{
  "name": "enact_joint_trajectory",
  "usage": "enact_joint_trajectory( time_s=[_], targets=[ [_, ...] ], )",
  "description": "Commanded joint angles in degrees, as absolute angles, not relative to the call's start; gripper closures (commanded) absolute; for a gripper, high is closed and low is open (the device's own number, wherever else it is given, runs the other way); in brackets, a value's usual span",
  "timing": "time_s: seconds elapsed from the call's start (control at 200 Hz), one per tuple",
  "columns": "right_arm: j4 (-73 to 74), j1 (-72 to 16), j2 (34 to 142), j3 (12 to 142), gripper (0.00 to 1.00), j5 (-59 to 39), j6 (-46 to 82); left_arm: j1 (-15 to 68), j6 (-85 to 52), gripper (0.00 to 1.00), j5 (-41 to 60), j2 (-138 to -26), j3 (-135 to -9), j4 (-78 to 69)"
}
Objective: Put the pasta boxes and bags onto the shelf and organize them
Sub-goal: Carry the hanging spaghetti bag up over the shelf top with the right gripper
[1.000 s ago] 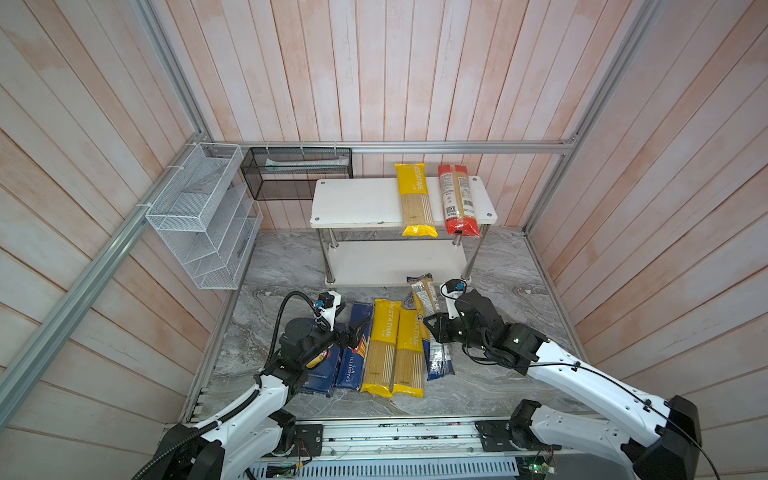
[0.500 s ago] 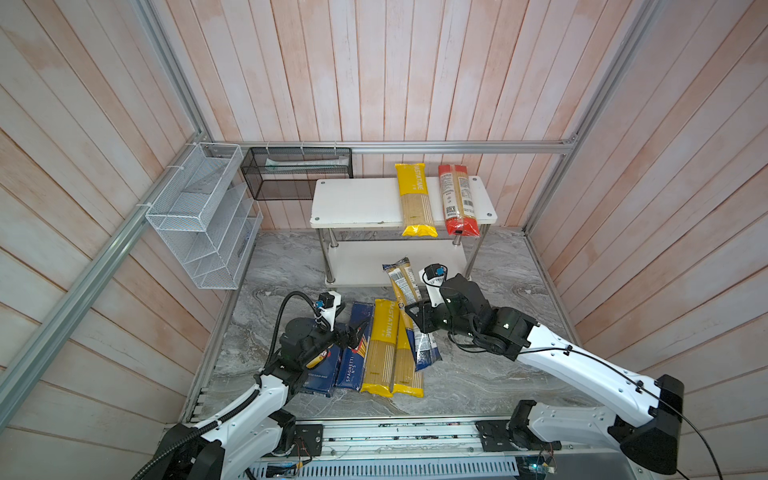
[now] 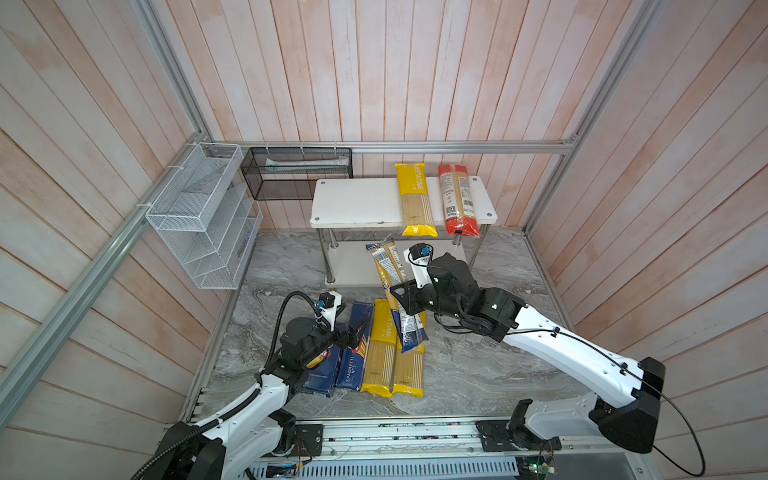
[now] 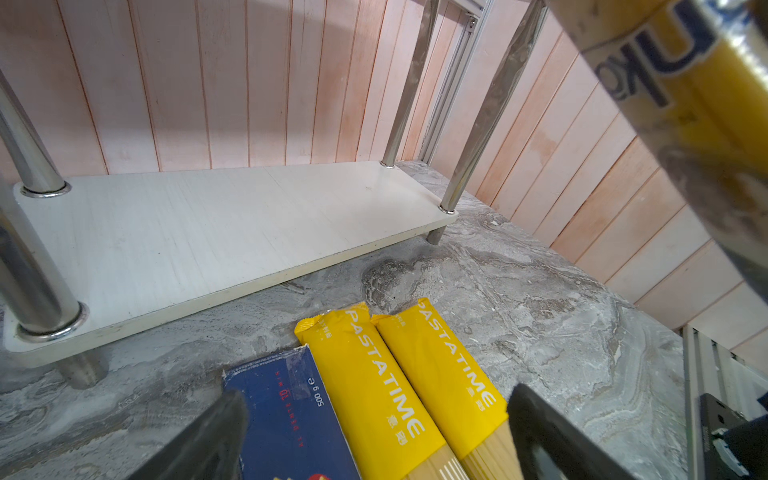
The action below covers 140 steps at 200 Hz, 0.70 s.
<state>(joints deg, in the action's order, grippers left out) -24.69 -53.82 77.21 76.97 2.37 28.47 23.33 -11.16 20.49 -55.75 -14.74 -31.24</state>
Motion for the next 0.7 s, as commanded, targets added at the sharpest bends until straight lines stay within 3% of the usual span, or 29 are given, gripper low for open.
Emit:
enact_joint_trajectory(
  time_s=[0.0, 0.695],
  targets=[
    [-19.71, -54.23, 77.53, 83.03, 0.86, 3.22, 26.76, 23.55, -10.80, 0.00, 20.13, -55.35, -16.08, -31.10],
    [-22.69, -53.30, 90.45, 105.89, 0.86, 6.95, 23.06, 23.55, -11.06, 0.00, 19.77, -54.98, -16.06, -31.03]
  ],
)
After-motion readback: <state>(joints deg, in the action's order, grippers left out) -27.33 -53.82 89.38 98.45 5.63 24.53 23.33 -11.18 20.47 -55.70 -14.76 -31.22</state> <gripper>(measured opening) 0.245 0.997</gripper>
